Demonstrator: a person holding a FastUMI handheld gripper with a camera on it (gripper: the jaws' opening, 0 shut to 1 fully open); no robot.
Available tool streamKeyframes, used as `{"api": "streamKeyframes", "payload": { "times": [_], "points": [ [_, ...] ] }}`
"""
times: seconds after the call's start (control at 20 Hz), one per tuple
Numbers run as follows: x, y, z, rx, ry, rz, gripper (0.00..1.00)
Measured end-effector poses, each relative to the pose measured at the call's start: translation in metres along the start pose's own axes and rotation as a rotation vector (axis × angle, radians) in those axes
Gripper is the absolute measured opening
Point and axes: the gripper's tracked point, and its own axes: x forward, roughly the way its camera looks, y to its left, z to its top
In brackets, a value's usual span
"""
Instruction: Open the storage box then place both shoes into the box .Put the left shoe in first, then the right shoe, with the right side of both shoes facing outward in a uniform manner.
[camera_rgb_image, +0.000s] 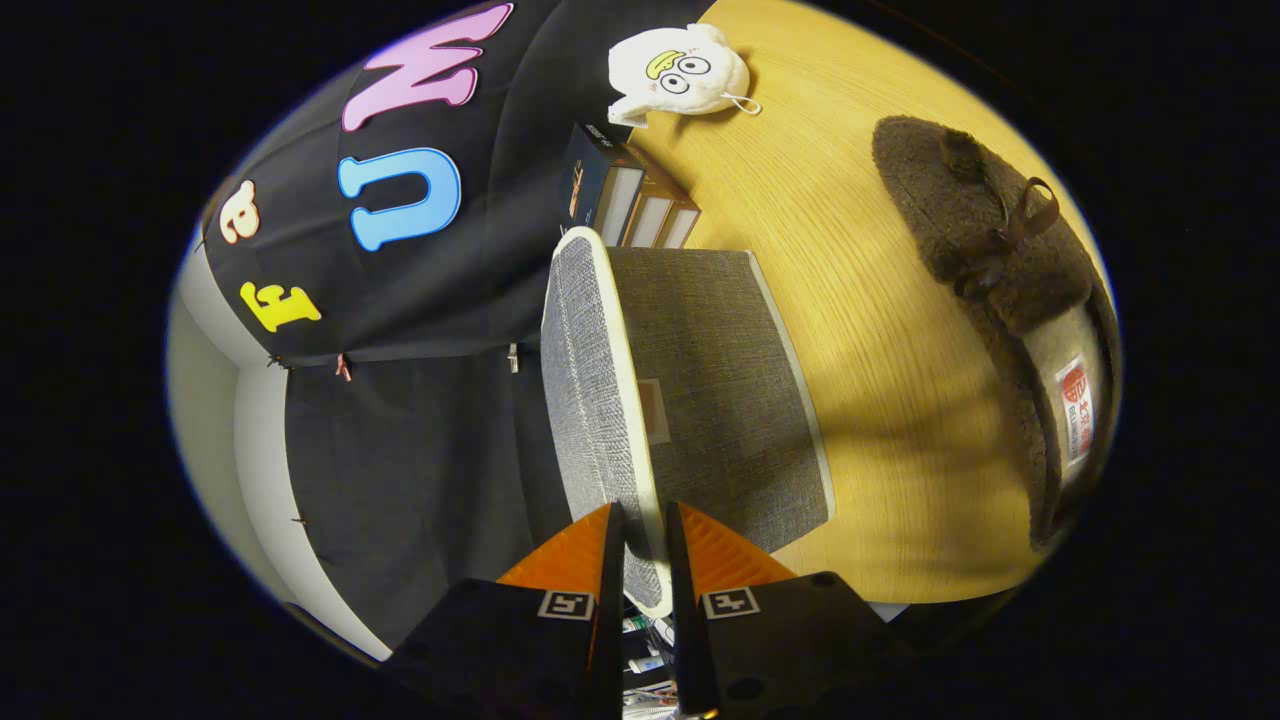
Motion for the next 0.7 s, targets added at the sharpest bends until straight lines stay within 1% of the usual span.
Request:
{"api": "streamKeyframes", "payload": {
  "times": [0.05, 0.1, 0.15, 0.2, 0.3, 0.55, 0.7],
  "points": [
    [0.0, 0.003, 0.0, 0.001, 0.004, 0.012, 0.24],
    [-0.002, 0.004, -0.003, 0.002, 0.014, 0.012, 0.21],
    [0.0, 0.008, 0.002, 0.014, 0.008, 0.034, 0.19],
    [-0.005, 0.011, 0.0, 0.009, 0.0, 0.04, 0.12],
    [-0.007, 0.019, -0.005, 0.0, 0.01, 0.059, 0.06],
    [-0.008, 0.032, -0.006, -0.002, 0.009, 0.069, 0.05],
    [-0.017, 0.059, -0.009, -0.025, 0.023, 0.123, 0.05]
  ]
}}
